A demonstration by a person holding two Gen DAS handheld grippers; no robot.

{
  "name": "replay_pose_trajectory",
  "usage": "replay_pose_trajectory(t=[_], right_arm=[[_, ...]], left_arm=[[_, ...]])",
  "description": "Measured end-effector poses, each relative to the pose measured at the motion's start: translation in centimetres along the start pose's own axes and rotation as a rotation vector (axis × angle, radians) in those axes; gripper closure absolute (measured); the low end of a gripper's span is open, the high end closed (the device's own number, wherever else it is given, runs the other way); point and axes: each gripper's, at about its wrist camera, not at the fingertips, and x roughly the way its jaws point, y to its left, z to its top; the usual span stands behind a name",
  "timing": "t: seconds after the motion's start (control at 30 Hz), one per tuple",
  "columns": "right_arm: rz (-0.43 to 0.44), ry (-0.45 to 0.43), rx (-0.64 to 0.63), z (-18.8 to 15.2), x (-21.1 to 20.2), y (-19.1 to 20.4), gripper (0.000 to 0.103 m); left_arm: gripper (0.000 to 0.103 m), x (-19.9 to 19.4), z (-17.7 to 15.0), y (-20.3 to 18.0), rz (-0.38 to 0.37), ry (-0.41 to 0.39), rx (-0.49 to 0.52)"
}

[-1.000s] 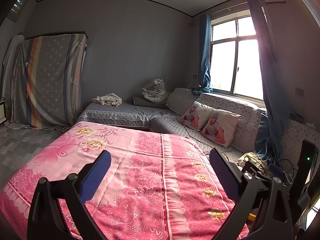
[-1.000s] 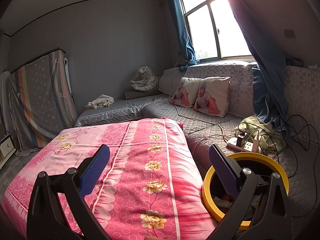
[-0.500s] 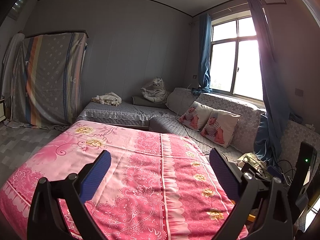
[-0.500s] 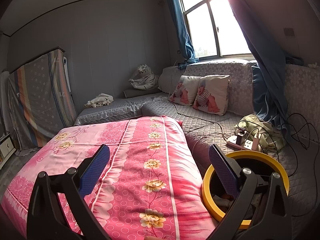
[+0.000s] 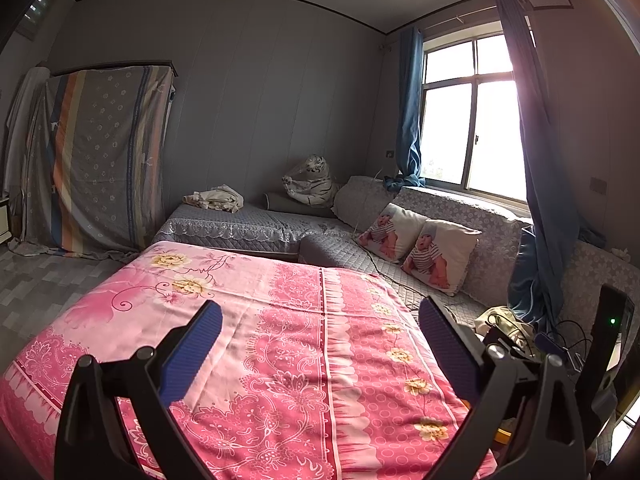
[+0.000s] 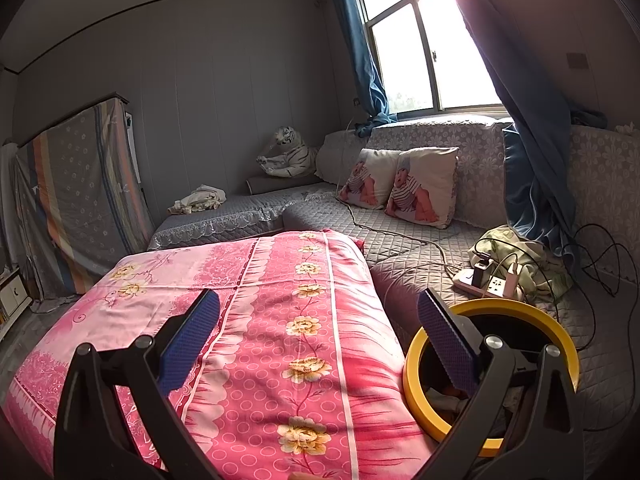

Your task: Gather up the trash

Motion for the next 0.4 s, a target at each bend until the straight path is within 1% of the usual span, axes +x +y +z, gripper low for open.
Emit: replay_pose_trajectory(t=[0.4], right_arm=[[0.001,0.001,0.000,0.05,0.01,-0.01,0.008]], left_arm=[[0.008,0.24,0.05,-0.02,-0.004,0.003,-0.003]])
